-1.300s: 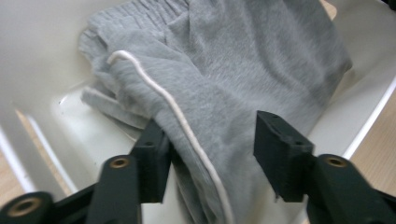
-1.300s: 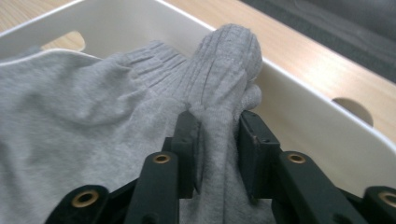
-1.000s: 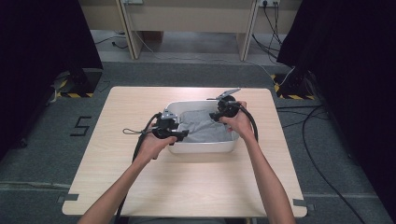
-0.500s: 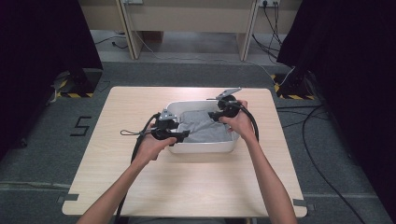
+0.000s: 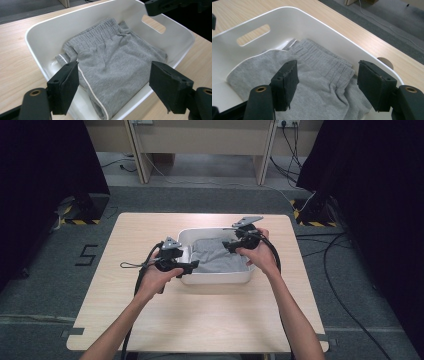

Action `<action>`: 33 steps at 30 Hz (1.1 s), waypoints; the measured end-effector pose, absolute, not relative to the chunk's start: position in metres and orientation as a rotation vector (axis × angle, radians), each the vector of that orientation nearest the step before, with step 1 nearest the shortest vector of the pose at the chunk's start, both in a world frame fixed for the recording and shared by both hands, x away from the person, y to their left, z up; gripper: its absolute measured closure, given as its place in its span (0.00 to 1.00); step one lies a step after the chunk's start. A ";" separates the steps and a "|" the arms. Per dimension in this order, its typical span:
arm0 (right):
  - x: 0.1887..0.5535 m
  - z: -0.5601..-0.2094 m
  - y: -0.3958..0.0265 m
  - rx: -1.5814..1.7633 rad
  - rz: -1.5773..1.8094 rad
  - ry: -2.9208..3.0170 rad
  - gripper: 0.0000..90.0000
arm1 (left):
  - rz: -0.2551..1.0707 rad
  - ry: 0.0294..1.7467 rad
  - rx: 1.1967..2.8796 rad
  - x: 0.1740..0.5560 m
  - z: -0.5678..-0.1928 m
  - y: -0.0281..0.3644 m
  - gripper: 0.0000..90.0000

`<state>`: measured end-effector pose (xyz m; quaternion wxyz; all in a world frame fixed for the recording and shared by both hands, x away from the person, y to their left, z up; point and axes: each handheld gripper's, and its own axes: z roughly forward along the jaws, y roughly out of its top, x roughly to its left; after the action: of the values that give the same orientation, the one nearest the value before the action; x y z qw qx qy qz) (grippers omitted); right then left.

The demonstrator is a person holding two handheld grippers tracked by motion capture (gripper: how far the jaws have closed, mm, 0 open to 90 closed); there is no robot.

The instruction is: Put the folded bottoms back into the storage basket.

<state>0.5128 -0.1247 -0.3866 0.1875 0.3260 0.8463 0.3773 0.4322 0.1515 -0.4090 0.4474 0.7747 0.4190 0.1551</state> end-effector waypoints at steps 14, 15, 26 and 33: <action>0.470 -0.386 -0.139 0.861 1.143 2.347 0.35 | 0.399 1.009 1.909 0.404 -0.411 0.169 0.24; 0.468 -0.385 -0.140 0.855 1.145 2.344 0.35 | 0.399 1.006 1.913 0.403 -0.411 0.170 0.24; 0.453 -0.389 -0.143 0.850 1.178 2.343 0.34 | 0.411 0.991 1.898 0.391 -0.408 0.174 0.24; 0.442 -0.392 -0.148 0.855 1.178 2.331 0.34 | 0.409 0.994 1.889 0.383 -0.412 0.181 0.24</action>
<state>0.4421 -0.1476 -0.3917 0.1955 0.3049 0.8319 0.4204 0.3831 0.1808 -0.4123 0.4654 0.7693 0.4047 0.1666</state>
